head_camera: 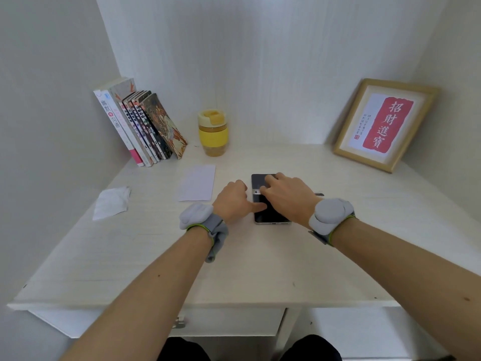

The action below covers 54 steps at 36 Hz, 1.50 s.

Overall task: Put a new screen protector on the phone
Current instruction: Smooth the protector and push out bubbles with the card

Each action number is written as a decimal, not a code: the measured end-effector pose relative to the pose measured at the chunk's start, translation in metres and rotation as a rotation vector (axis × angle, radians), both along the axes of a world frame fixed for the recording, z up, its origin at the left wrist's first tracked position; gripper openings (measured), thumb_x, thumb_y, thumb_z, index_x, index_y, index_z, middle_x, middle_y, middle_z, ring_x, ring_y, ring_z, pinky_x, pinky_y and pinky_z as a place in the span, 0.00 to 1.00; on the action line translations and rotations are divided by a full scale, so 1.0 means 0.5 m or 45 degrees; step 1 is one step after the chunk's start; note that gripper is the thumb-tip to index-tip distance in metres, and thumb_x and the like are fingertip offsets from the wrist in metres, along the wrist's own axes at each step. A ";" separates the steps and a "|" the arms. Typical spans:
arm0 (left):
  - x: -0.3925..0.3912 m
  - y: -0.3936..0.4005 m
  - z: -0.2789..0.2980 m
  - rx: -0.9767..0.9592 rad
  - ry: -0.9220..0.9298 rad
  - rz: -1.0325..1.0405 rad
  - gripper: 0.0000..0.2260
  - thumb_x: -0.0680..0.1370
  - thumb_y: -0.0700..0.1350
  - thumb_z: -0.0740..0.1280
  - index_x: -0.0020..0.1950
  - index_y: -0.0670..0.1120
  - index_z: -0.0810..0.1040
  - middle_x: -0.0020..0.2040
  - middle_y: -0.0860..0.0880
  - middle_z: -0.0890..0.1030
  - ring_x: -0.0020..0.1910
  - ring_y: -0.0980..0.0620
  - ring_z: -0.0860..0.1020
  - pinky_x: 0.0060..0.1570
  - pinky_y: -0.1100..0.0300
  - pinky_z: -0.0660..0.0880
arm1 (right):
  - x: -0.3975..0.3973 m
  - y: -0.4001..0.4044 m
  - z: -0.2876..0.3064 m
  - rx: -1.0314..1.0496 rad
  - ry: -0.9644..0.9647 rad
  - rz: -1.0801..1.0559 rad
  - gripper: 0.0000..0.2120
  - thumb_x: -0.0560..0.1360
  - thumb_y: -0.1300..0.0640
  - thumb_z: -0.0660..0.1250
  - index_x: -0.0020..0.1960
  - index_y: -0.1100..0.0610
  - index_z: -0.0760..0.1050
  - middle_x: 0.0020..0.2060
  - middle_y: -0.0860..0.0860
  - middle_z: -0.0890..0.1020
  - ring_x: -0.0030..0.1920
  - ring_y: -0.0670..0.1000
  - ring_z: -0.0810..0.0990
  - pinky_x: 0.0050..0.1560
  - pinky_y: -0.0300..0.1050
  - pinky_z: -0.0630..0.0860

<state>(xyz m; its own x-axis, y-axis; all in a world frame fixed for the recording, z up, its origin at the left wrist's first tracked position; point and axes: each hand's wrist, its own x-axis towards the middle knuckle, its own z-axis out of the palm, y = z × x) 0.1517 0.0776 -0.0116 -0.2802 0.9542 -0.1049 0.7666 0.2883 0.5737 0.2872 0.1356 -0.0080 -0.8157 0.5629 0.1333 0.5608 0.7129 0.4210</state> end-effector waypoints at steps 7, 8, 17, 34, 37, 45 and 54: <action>0.003 0.007 0.011 -0.057 -0.009 -0.011 0.31 0.71 0.55 0.74 0.66 0.39 0.68 0.51 0.47 0.74 0.50 0.49 0.73 0.53 0.55 0.72 | -0.006 0.009 -0.003 -0.018 0.041 -0.034 0.12 0.81 0.61 0.56 0.61 0.59 0.73 0.60 0.55 0.71 0.57 0.56 0.72 0.40 0.44 0.68; 0.002 0.007 0.011 -0.066 -0.009 -0.013 0.32 0.71 0.55 0.74 0.66 0.40 0.67 0.52 0.47 0.74 0.51 0.49 0.73 0.53 0.55 0.72 | -0.010 0.014 -0.003 -0.013 0.049 -0.049 0.11 0.81 0.62 0.56 0.60 0.59 0.74 0.60 0.55 0.71 0.57 0.56 0.72 0.39 0.44 0.68; 0.000 0.006 0.013 -0.086 0.006 -0.038 0.22 0.71 0.56 0.73 0.56 0.46 0.69 0.51 0.48 0.72 0.49 0.50 0.72 0.51 0.56 0.71 | -0.029 0.064 -0.006 -0.032 0.117 -0.157 0.12 0.81 0.63 0.55 0.59 0.59 0.75 0.59 0.53 0.71 0.58 0.56 0.70 0.39 0.45 0.67; 0.005 0.014 0.011 -0.025 -0.078 0.048 0.15 0.76 0.56 0.68 0.50 0.46 0.70 0.51 0.46 0.73 0.49 0.48 0.73 0.53 0.55 0.71 | 0.061 0.031 -0.021 0.064 0.036 -0.001 0.12 0.78 0.63 0.57 0.59 0.55 0.72 0.54 0.54 0.73 0.52 0.55 0.72 0.38 0.45 0.65; 0.010 0.018 0.005 0.003 -0.011 0.057 0.24 0.75 0.56 0.68 0.62 0.41 0.70 0.57 0.44 0.75 0.55 0.46 0.75 0.54 0.54 0.72 | 0.058 0.029 -0.022 0.053 0.035 0.004 0.12 0.78 0.63 0.57 0.59 0.55 0.72 0.55 0.54 0.73 0.52 0.55 0.72 0.39 0.45 0.66; 0.016 0.024 0.003 0.023 0.033 0.021 0.25 0.75 0.55 0.69 0.66 0.42 0.70 0.60 0.45 0.75 0.56 0.47 0.76 0.49 0.58 0.71 | 0.027 0.051 -0.013 0.049 0.025 -0.058 0.11 0.79 0.63 0.56 0.60 0.58 0.72 0.57 0.55 0.72 0.54 0.56 0.72 0.40 0.46 0.67; 0.013 0.019 0.013 0.013 0.003 -0.019 0.19 0.75 0.52 0.69 0.61 0.43 0.72 0.52 0.47 0.75 0.50 0.49 0.74 0.49 0.59 0.70 | -0.003 0.103 -0.005 -0.007 0.075 -0.215 0.13 0.79 0.64 0.56 0.61 0.58 0.74 0.59 0.56 0.71 0.59 0.58 0.70 0.40 0.46 0.66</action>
<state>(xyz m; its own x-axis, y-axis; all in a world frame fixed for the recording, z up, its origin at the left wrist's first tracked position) 0.1583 0.0874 -0.0051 -0.2664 0.9592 -0.0942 0.7720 0.2709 0.5750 0.2857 0.1874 -0.0104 -0.7002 0.6924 0.1743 0.6964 0.6086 0.3802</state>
